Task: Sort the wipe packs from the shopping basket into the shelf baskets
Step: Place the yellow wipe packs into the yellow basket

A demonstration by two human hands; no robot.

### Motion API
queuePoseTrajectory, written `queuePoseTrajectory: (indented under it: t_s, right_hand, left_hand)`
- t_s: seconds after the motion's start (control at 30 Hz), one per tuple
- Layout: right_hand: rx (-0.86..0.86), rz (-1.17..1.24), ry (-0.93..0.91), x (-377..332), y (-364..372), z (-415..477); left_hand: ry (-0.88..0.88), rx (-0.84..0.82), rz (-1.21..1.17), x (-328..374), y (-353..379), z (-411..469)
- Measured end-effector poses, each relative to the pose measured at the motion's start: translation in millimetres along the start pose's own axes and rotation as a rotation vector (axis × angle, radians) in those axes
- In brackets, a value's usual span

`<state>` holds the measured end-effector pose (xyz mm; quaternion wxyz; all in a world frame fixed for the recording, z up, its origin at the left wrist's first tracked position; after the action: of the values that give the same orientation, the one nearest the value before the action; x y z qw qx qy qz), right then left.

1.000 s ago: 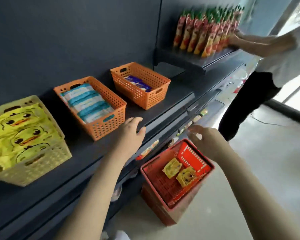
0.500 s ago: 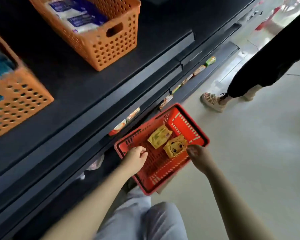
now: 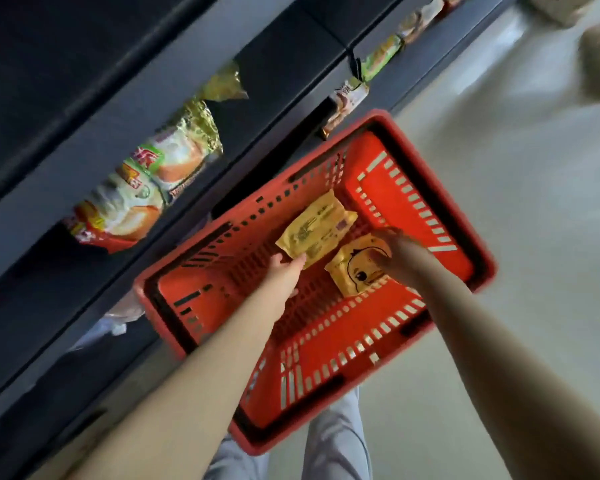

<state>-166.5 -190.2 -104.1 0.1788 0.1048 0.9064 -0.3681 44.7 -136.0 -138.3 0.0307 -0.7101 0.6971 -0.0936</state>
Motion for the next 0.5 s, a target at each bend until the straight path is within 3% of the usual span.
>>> queuePoseTrajectory:
  t_s: [0.2, 0.5]
  right_hand:
    - [-0.057, -0.02, -0.029, 22.9, 17.9, 27.2]
    - [-0.086, -0.33, -0.093, 23.3, 34.0, 45.7]
  left_hand:
    - [-0.056, -0.015, -0.257, 2.3, 10.9, 39.6]
    - [-0.029, 0.042, -0.407, 9.7, 18.7, 53.3]
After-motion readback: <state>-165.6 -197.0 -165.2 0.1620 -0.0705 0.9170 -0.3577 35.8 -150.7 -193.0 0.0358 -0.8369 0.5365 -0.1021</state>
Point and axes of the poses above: each hand's wrist, its own z-axis towards the middle knuckle, its own y-axis out of the palm, x = y × z, the point moved 4 cm from there along z, towards the middle knuckle, and after that the axes turned 11 degrees about -y, right-handed, at the moved point
